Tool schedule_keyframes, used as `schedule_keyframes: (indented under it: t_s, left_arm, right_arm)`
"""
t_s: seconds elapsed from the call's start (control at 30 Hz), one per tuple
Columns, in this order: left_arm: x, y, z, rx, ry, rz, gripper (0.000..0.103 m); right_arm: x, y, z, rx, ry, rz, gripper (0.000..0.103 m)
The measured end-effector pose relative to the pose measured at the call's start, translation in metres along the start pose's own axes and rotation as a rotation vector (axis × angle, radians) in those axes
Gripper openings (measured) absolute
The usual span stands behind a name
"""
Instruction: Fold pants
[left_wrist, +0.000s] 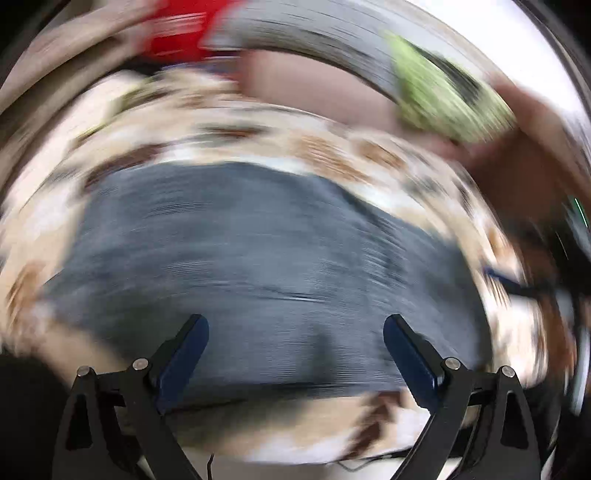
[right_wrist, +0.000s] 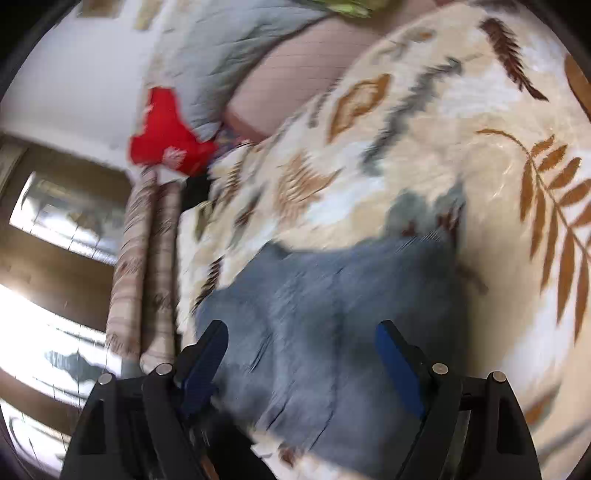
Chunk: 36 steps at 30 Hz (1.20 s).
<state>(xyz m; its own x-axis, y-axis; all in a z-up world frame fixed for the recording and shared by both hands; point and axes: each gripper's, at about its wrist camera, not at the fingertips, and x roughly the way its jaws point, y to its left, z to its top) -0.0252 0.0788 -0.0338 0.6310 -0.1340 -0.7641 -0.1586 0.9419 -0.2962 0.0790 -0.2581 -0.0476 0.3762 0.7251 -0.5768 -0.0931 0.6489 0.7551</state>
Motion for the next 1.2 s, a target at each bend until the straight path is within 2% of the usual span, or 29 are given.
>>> schedule_keyframes:
  t_s: [0.03,0.07,0.17,0.27,0.4,0.53,0.63,0.67,0.73,0.77,0.8,0.87,0.93,1.0,1.03,1.07,1.13,1.17,1.2]
  left_arm:
    - [-0.005,0.019,0.001,-0.079,-0.008,0.014,0.096]
    - [-0.010,0.049,0.003,-0.206,-0.014,0.014,0.096]
    - [-0.015,0.103,0.002,-0.439,-0.001,-0.027,0.096]
    - [-0.012,0.136,-0.007,-0.584,0.023,-0.073,0.096]
    - [0.000,0.159,-0.010,-0.704,0.040,-0.164,0.096]
    - [0.008,0.165,-0.002,-0.732,0.011,-0.187,0.096]
    - [0.011,0.168,0.001,-0.722,-0.008,-0.186,0.096]
    - [0.011,0.168,0.001,-0.718,-0.012,-0.179,0.096]
    - [0.009,0.165,0.005,-0.701,-0.018,-0.164,0.094]
    - [0.011,0.164,0.007,-0.685,-0.031,-0.163,0.092]
    - [0.011,0.163,0.009,-0.664,-0.051,-0.155,0.085]
    - [0.014,0.159,0.016,-0.617,-0.037,-0.097,0.055]
    - [0.020,0.158,0.018,-0.617,-0.028,-0.075,0.049]
    - [0.021,0.158,0.018,-0.602,-0.025,-0.043,0.037]
    - [0.020,0.158,0.019,-0.590,-0.022,-0.024,0.025]
    - [0.018,0.158,0.017,-0.581,-0.024,-0.015,0.020]
    - [0.017,0.161,0.016,-0.581,-0.023,-0.008,0.014]
    - [0.016,0.161,0.017,-0.577,-0.023,-0.003,0.013]
    - [0.015,0.160,0.016,-0.566,-0.026,0.002,0.012]
  right_arm:
    - [-0.002,0.006,-0.010,-0.015,0.007,0.016,0.085]
    - [0.003,0.012,-0.019,-0.024,0.020,0.042,0.085]
    - [0.011,0.023,-0.039,-0.021,0.081,0.096,0.085]
    - [0.048,0.051,-0.051,-0.096,0.145,0.084,0.085]
    - [0.081,0.076,-0.058,-0.132,0.210,0.095,0.085]
    - [0.115,0.091,-0.058,-0.119,0.267,0.123,0.085]
    - [0.132,0.092,-0.056,-0.062,0.292,0.201,0.087]
    - [0.145,0.087,-0.057,-0.068,0.313,0.158,0.092]
    - [0.169,0.070,-0.063,-0.045,0.375,0.026,0.089]
    - [0.166,0.073,-0.064,-0.061,0.344,0.025,0.090]
    - [0.163,0.080,-0.064,-0.063,0.357,0.027,0.090]
    - [0.154,0.088,-0.062,-0.057,0.334,0.041,0.090]
    - [0.148,0.103,-0.061,-0.135,0.306,0.053,0.090]
    - [0.162,0.095,-0.063,-0.164,0.306,-0.038,0.090]
    - [0.175,0.083,-0.066,-0.139,0.339,-0.084,0.090]
    - [0.183,0.075,-0.069,-0.137,0.336,-0.082,0.092]
    - [0.177,0.088,-0.070,-0.164,0.346,-0.082,0.093]
    - [0.172,0.093,-0.068,-0.145,0.354,-0.051,0.093]
    - [0.164,0.099,-0.064,-0.143,0.327,-0.011,0.093]
